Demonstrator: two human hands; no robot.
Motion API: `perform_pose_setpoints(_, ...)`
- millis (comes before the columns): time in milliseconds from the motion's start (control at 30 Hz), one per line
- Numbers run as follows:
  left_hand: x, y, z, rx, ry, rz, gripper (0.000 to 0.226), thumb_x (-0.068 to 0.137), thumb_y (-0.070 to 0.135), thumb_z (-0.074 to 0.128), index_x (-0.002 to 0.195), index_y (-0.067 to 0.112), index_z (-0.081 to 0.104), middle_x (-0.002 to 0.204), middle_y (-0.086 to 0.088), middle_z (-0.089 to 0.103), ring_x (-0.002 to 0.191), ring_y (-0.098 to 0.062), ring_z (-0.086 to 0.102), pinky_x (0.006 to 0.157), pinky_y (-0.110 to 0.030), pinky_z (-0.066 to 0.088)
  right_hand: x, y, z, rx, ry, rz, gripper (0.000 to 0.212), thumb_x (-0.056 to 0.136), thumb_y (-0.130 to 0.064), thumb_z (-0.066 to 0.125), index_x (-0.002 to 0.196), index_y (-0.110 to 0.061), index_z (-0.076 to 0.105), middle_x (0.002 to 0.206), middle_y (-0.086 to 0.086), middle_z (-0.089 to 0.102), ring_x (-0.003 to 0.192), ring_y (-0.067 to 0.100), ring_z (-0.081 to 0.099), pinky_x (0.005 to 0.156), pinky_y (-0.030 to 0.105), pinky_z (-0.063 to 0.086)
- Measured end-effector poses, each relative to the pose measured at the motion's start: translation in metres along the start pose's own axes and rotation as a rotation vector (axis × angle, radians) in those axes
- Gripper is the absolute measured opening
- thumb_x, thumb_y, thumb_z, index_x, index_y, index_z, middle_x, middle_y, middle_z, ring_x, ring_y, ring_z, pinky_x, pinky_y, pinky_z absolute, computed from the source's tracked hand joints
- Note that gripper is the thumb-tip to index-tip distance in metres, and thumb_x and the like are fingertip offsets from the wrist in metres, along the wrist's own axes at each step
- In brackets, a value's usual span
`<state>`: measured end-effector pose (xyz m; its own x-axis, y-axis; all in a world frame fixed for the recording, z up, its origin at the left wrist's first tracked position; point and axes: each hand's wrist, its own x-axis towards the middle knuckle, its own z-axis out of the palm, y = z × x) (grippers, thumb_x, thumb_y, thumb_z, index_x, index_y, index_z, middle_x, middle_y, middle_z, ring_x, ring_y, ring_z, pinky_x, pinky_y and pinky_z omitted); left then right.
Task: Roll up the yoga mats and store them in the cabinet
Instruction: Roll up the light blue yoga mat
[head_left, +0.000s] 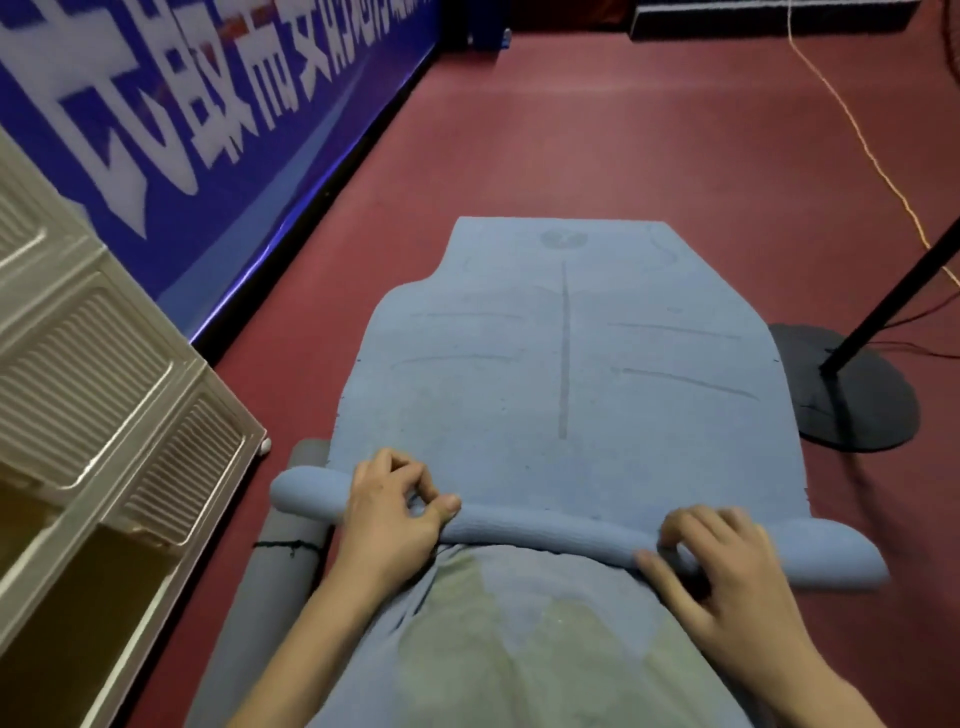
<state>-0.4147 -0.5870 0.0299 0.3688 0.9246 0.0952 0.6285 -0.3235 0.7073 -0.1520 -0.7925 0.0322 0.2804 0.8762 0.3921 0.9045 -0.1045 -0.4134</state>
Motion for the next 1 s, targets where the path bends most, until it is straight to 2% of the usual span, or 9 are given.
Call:
perform_pose_setpoints(67,0.004,0.005,0.001,0.051,-0.018,-0.001,0.019,0.066,0.051,0.065,0.062,0.037,0.054,0.091,0.012,0.05,0.095,-0.015,0.043,0.082,-0.033,0.034,0.002,-0.001,0.0,-0.063,0.026,0.007,0.038,0.082,-0.062,0.062,0.079,-0.025,0.061,0.097,-0.014,0.059,0.084,0.021,0.046,0.07,0.042,0.038)
perform_pose_setpoints(167,0.003,0.012,-0.001,0.212,-0.052,0.068,0.014,0.074,0.051,0.058,0.07,0.039,0.059,0.085,0.017,0.06,0.096,-0.012,0.046,0.08,-0.034,0.022,0.005,-0.008,-0.001,-0.153,0.055,0.028,0.041,0.075,-0.069,0.06,0.073,-0.027,0.063,0.103,-0.01,0.061,0.09,0.026,0.046,0.073,0.041,0.033)
perform_pose_setpoints(300,-0.006,0.005,-0.006,0.337,0.023,0.2,0.025,0.082,0.059,0.052,0.074,0.038,0.063,0.081,0.023,0.064,0.091,-0.008,0.049,0.08,-0.035,0.019,0.002,-0.015,0.0,-0.195,0.093,0.056,0.039,0.076,-0.064,0.058,0.07,-0.026,0.064,0.098,-0.008,0.062,0.089,0.028,0.045,0.072,0.037,0.026)
perform_pose_setpoints(467,-0.009,0.005,-0.005,0.471,0.103,0.426,0.034,0.088,0.057,0.049,0.072,0.034,0.068,0.081,0.02,0.062,0.094,-0.017,0.055,0.08,-0.036,0.02,0.01,-0.016,0.005,-0.276,0.101,0.072,0.036,0.084,-0.053,0.056,0.069,-0.021,0.062,0.086,-0.007,0.062,0.084,0.03,0.049,0.068,0.038,0.031)
perform_pose_setpoints(600,-0.011,0.0,-0.013,0.503,0.059,0.562,0.039,0.077,0.069,0.055,0.074,0.032,0.069,0.085,0.02,0.06,0.106,-0.019,0.053,0.083,-0.038,0.023,0.006,-0.016,-0.001,-0.308,0.056,0.061,0.036,0.082,-0.059,0.058,0.071,-0.025,0.063,0.085,-0.01,0.059,0.086,0.026,0.049,0.068,0.038,0.029)
perform_pose_setpoints(700,-0.008,0.002,-0.011,0.481,0.038,0.543,0.035,0.073,0.065,0.058,0.075,0.033,0.07,0.086,0.021,0.06,0.107,-0.018,0.054,0.084,-0.038,0.023,0.003,-0.015,-0.004,-0.33,-0.002,0.061,0.037,0.076,-0.065,0.06,0.076,-0.028,0.064,0.09,-0.012,0.059,0.091,0.025,0.05,0.072,0.038,0.028)
perform_pose_setpoints(833,-0.002,0.006,-0.003,0.49,0.074,0.557,0.029,0.083,0.053,0.054,0.077,0.03,0.071,0.085,0.02,0.064,0.096,-0.02,0.055,0.082,-0.038,0.023,0.012,-0.012,0.0,-0.282,-0.031,0.114,0.028,0.074,-0.057,0.066,0.076,-0.03,0.062,0.09,-0.017,0.059,0.093,0.022,0.052,0.074,0.039,0.032)
perform_pose_setpoints(1000,0.008,0.009,0.012,0.544,0.054,0.5,0.025,0.089,0.038,0.046,0.075,0.025,0.062,0.077,0.013,0.061,0.083,-0.024,0.052,0.076,-0.04,0.026,0.018,0.0,0.012,-0.216,-0.02,0.153,0.025,0.092,-0.046,0.045,0.09,-0.027,0.061,0.091,-0.011,0.061,0.087,0.022,0.057,0.079,0.039,0.035)
